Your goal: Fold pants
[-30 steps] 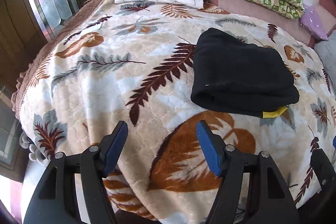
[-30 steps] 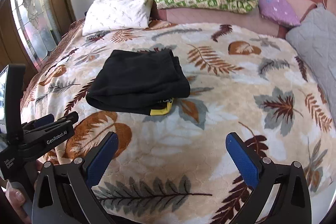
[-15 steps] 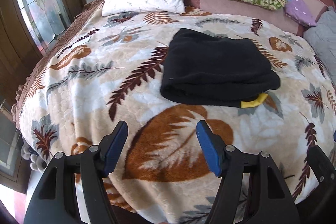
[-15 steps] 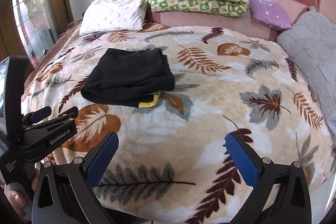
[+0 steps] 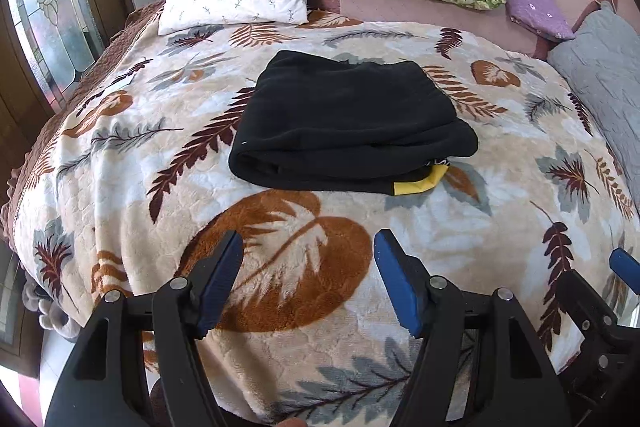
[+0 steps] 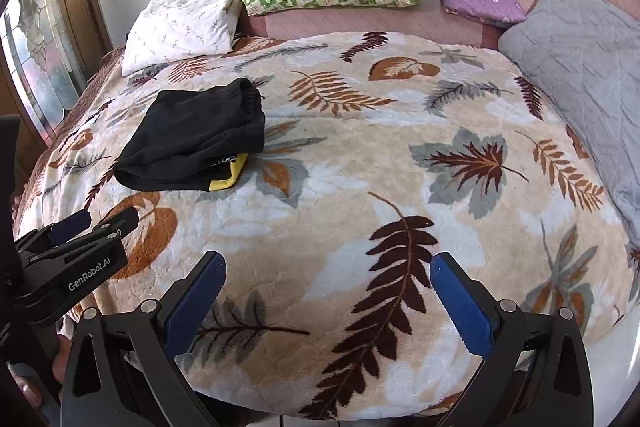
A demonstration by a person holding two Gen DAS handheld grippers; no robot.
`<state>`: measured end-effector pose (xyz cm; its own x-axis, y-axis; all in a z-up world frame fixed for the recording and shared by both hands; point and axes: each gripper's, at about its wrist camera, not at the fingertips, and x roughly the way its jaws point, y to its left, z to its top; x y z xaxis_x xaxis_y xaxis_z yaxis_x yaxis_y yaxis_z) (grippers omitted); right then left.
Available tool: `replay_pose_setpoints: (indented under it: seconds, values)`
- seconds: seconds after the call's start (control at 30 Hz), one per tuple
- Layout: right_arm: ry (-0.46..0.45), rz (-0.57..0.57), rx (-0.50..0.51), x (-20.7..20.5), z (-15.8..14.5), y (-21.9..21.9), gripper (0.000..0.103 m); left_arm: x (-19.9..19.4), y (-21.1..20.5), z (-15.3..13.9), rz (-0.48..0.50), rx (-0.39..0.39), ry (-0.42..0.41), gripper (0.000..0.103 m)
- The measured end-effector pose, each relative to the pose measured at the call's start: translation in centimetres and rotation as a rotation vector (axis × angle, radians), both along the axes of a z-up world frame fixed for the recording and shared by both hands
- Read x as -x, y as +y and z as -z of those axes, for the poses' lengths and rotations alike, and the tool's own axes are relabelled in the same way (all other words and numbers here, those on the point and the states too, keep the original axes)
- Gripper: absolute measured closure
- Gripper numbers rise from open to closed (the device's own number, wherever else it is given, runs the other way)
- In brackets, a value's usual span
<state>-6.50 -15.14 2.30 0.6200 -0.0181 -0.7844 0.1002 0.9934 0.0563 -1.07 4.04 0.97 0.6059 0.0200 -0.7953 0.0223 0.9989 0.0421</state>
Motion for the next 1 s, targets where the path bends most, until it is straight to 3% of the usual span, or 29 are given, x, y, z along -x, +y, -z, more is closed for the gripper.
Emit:
replay_pose_setpoints:
  seconds: [1.0]
  values:
    - [0.022,-0.011,-0.008,-0.89,1.01,-0.18,0.000,0.18,-0.11,-0.11,0.025,0.030,0.008,0.036]
